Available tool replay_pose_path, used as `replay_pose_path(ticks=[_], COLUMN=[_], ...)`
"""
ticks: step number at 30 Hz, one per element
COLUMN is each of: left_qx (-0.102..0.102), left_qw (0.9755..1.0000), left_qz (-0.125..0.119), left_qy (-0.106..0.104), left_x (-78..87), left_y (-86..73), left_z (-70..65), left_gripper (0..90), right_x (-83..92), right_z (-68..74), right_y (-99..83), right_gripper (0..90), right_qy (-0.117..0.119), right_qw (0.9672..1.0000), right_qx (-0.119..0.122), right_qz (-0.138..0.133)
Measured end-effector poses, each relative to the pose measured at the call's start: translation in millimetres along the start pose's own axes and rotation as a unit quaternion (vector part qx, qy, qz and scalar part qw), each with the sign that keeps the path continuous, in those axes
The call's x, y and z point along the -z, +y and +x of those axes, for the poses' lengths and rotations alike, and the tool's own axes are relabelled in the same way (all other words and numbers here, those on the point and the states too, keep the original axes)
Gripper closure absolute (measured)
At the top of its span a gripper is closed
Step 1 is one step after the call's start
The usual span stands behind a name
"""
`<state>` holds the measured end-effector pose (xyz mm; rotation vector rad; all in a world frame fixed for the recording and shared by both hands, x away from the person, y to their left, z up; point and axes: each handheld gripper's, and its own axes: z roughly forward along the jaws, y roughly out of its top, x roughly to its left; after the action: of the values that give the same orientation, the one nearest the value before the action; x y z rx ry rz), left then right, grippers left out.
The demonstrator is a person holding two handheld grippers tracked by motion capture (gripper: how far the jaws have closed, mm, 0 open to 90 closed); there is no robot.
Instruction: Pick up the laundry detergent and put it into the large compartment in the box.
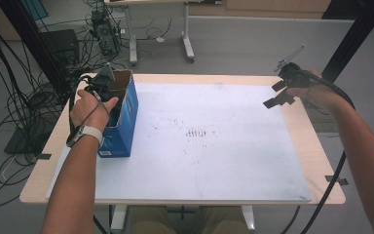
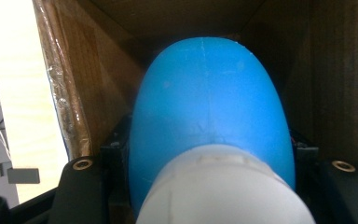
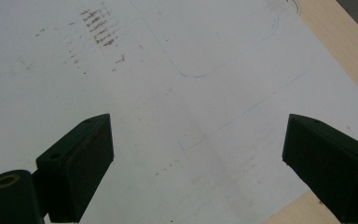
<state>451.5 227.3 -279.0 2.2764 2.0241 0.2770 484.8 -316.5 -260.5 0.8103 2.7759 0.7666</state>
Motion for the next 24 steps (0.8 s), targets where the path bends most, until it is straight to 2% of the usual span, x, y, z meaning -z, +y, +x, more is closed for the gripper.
replay_pose_path(ticks=[9, 24], left_qx=[0.000, 0.003], left_qw=[1.0000, 1.0000], left_qz=[-0.002, 0.001], left_qy=[-0.001, -0.002], left_x=[-0.3, -0.5], left_y=[-0.6, -0.4], left_z=[0.6, 1.0], left_gripper=[37.7, 37.7], right_x=[1.9, 0.3], right_z=[3.3, 4.1], right_y=[5.7, 4.0], right_gripper=[8.4, 8.4], right_qy=[-0.001, 0.000], right_qw=[1.0000, 1.0000], right_qx=[0.006, 0.004], right_qz=[-0.001, -0.002])
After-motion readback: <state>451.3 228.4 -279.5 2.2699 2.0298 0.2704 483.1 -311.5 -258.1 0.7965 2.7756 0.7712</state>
